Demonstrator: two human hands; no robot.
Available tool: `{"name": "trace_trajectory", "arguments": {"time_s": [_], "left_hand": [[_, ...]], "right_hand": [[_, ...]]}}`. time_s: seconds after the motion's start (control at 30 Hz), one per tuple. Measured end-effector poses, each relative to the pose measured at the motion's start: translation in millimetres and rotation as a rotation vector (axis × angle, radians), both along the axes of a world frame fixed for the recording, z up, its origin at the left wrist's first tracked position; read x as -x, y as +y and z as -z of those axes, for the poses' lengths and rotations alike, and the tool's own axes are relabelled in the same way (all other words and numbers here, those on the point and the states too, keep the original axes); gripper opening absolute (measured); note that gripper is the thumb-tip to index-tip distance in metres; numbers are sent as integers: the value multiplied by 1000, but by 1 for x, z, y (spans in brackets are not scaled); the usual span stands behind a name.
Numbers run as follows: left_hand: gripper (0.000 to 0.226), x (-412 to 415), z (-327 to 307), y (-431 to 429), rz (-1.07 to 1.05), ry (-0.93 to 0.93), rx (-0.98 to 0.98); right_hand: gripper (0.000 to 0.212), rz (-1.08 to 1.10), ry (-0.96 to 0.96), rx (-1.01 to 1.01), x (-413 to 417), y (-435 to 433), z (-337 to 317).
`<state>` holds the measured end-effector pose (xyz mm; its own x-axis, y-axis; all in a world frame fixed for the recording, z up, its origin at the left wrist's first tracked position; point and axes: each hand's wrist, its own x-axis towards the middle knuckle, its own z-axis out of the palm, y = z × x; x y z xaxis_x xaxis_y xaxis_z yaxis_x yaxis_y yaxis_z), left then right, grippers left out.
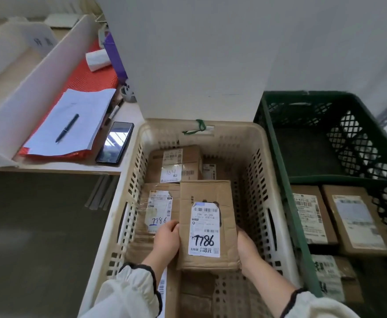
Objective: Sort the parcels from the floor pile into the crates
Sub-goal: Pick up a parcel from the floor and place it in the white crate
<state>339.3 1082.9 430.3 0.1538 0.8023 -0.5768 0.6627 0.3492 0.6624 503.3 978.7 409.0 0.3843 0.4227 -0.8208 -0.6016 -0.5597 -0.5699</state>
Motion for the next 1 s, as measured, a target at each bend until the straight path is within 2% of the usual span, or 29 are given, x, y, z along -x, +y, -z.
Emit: {"name": "trace_trajectory", "arguments": {"time_s": [0.2, 0.33, 0.77, 0.87, 1.0], "left_hand": [[22, 5, 7, -13, 58, 143, -173], [22, 5, 11, -14, 58, 188, -207], [21, 13, 17, -13, 11, 95, -213], [19, 17, 8, -13, 6, -8, -162], [21, 25, -19, -12, 75, -23, -127]], "right_hand": [[38, -13, -55, 91, 7, -9, 15], [38, -47, -59, 110, 7, -7, 15], [38, -105, -46, 119, 4, -9, 16], [42, -204, -171, 216, -4, -11, 4], [46, -361, -361, 350, -19, -15, -35]]}}
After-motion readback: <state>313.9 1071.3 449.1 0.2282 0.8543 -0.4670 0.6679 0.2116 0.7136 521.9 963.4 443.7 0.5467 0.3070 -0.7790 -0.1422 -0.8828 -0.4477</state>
